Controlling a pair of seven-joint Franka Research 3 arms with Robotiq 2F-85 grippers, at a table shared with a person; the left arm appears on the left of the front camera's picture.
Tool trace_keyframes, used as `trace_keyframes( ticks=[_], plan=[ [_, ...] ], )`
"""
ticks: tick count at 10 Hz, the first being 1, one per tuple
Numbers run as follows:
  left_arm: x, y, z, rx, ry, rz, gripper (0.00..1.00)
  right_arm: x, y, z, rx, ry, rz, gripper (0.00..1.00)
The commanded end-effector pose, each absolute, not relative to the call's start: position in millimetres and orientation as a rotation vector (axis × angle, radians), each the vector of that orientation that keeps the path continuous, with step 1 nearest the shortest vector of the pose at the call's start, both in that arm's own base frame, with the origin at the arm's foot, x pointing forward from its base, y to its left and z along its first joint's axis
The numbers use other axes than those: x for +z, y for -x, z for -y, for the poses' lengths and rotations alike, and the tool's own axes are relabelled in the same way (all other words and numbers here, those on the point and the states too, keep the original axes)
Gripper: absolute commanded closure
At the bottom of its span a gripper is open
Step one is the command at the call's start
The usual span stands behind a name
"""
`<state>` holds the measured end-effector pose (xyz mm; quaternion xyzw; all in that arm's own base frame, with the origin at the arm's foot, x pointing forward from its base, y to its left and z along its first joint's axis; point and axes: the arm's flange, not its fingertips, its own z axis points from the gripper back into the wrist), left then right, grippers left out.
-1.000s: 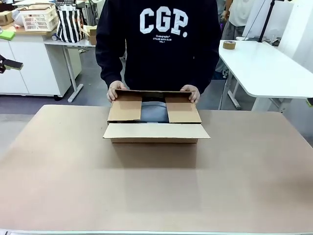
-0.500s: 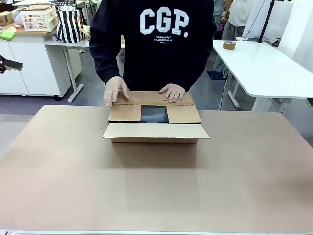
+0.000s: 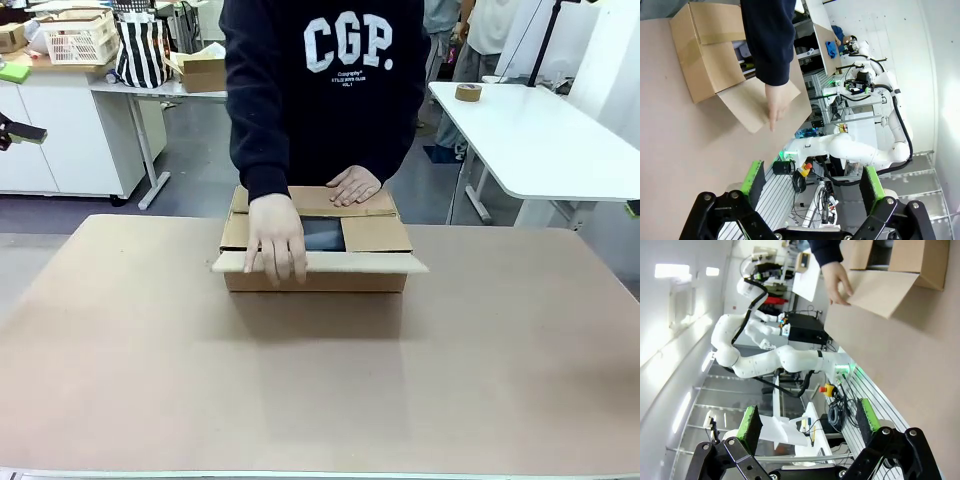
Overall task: Pack the gift set into the box.
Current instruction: Press and hold the closed box until the human finishes sealing it.
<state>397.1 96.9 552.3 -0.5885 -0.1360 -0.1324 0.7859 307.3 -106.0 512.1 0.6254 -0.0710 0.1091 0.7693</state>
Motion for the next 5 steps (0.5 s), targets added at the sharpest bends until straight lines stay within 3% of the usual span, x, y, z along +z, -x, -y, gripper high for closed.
trace_keyframes(
  ticks=[1, 5],
  plan=[
    [554.5, -394.1, -96.4, -0.282, 1.278, 0.284, 0.0, 512.5, -304.7, 105.5, 0.223, -1.35, 0.145, 0.0],
    [554.5, -394.1, -96.4, -0.282, 1.278, 0.284, 0.0, 512.5, -304.7, 105.5, 0.223, -1.35, 0.145, 0.0]
  ],
)
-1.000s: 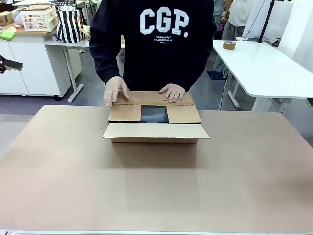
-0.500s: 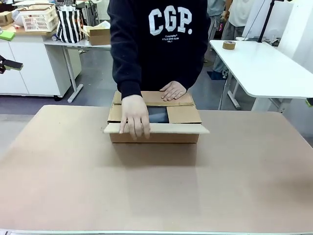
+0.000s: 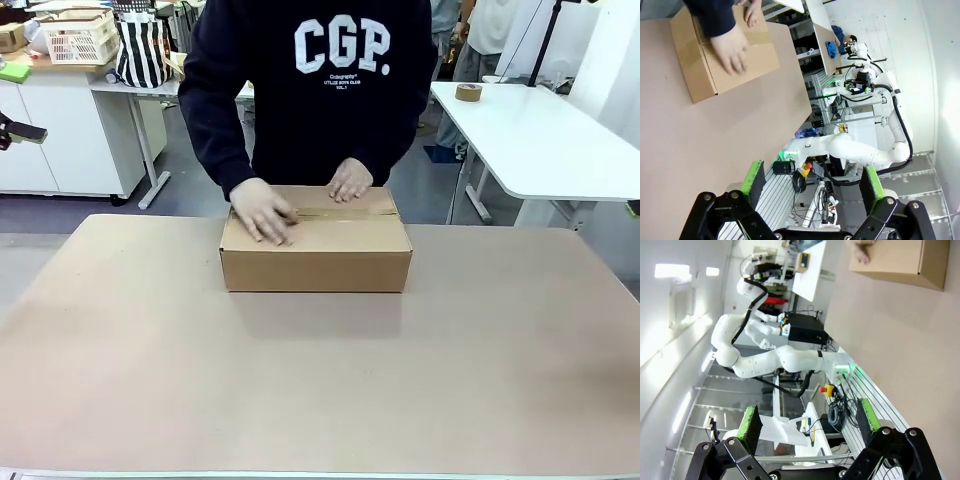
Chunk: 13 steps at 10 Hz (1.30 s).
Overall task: Pack the gift set into the box.
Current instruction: Press and hold the closed box until the human finishes sealing it.
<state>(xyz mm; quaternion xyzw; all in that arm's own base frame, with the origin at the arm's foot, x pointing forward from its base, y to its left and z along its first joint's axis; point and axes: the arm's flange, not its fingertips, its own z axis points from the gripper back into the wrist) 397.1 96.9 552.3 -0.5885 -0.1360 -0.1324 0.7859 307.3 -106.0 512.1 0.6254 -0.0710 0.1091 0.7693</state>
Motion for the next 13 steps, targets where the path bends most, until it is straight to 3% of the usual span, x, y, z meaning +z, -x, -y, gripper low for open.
trace_keyframes(
  ticks=[1, 13],
  plan=[
    [554.5, -394.1, -96.4, -0.282, 1.278, 0.284, 0.0, 512.5, -304.7, 105.5, 0.223, -1.35, 0.145, 0.0],
    [554.5, -394.1, -96.4, -0.282, 1.278, 0.284, 0.0, 512.5, -304.7, 105.5, 0.223, -1.35, 0.145, 0.0]
  ],
)
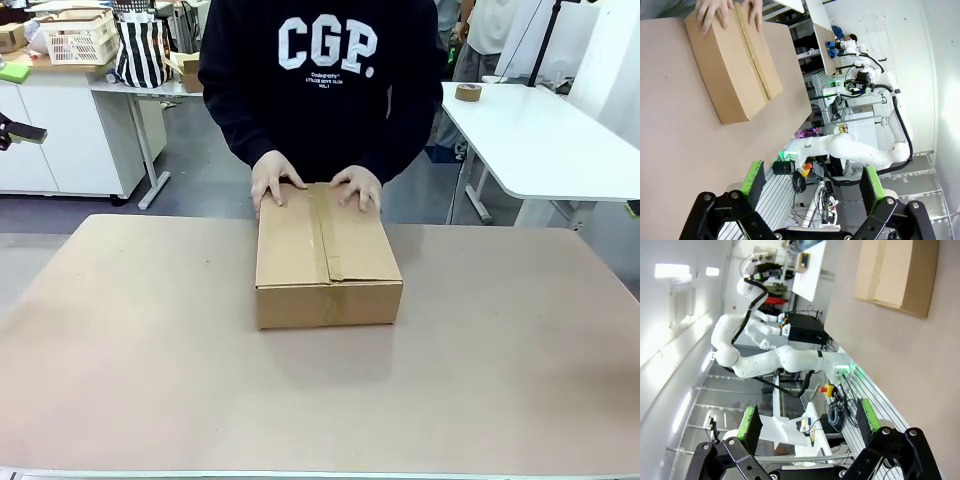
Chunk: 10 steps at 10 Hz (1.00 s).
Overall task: Pack the gift set into the box.
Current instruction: Press and hold the closed box until the human finishes sealing it.
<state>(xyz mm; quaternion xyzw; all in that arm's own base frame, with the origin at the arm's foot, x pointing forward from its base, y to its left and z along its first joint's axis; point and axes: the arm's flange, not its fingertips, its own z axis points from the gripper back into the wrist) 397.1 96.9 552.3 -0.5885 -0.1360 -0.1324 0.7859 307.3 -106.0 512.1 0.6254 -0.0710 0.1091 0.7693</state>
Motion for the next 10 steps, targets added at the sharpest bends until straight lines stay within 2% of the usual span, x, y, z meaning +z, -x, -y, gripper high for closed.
trace_keyframes(
  ticks=[1, 10],
  plan=[
    [554.5, -394.1, -96.4, -0.282, 1.278, 0.284, 0.0, 512.5, -304.7, 105.5, 0.223, -1.35, 0.145, 0.0],
    [554.5, -394.1, -96.4, -0.282, 1.278, 0.284, 0.0, 512.5, -304.7, 105.5, 0.223, -1.35, 0.145, 0.0]
  ],
)
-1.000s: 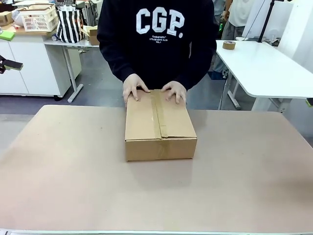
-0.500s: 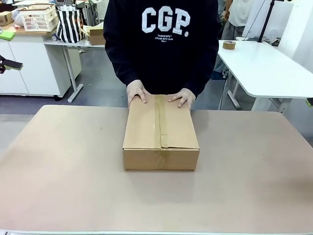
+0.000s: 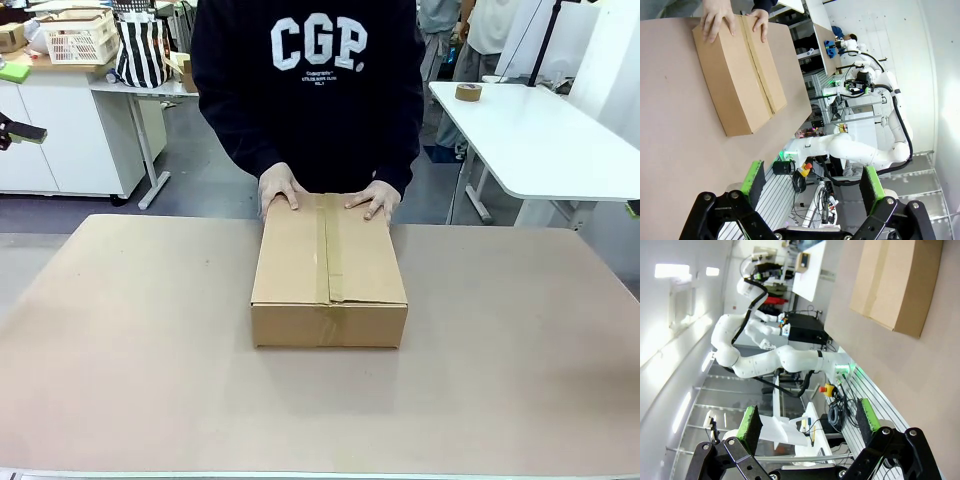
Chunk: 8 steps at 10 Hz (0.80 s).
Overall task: Pack the gift set into the box.
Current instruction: Press and hold the closed box until the human finishes sealing it.
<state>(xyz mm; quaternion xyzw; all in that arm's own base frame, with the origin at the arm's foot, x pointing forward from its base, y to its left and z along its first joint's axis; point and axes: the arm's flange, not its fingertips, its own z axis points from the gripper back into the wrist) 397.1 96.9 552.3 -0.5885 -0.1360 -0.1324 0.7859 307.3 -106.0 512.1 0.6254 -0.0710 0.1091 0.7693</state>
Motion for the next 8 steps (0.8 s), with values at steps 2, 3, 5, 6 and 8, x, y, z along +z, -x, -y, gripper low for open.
trace_keyframes(
  ticks=[2, 3, 5, 6, 8],
  plan=[
    [554.5, -394.1, -96.4, -0.282, 1.278, 0.284, 0.0, 512.5, -304.7, 105.5, 0.223, -1.35, 0.145, 0.0],
    [554.5, -394.1, -96.4, -0.282, 1.278, 0.284, 0.0, 512.5, -304.7, 105.5, 0.223, -1.35, 0.145, 0.0],
    [554.5, -394.1, -96.4, -0.282, 1.278, 0.284, 0.0, 512.5, -304.7, 105.5, 0.223, -1.35, 0.145, 0.0],
    [554.5, -394.1, -96.4, -0.282, 1.278, 0.284, 0.0, 512.5, -304.7, 105.5, 0.223, -1.35, 0.145, 0.0],
    [554.5, -394.1, -96.4, -0.282, 1.278, 0.284, 0.0, 512.5, -304.7, 105.5, 0.223, -1.35, 0.145, 0.0]
  ],
)
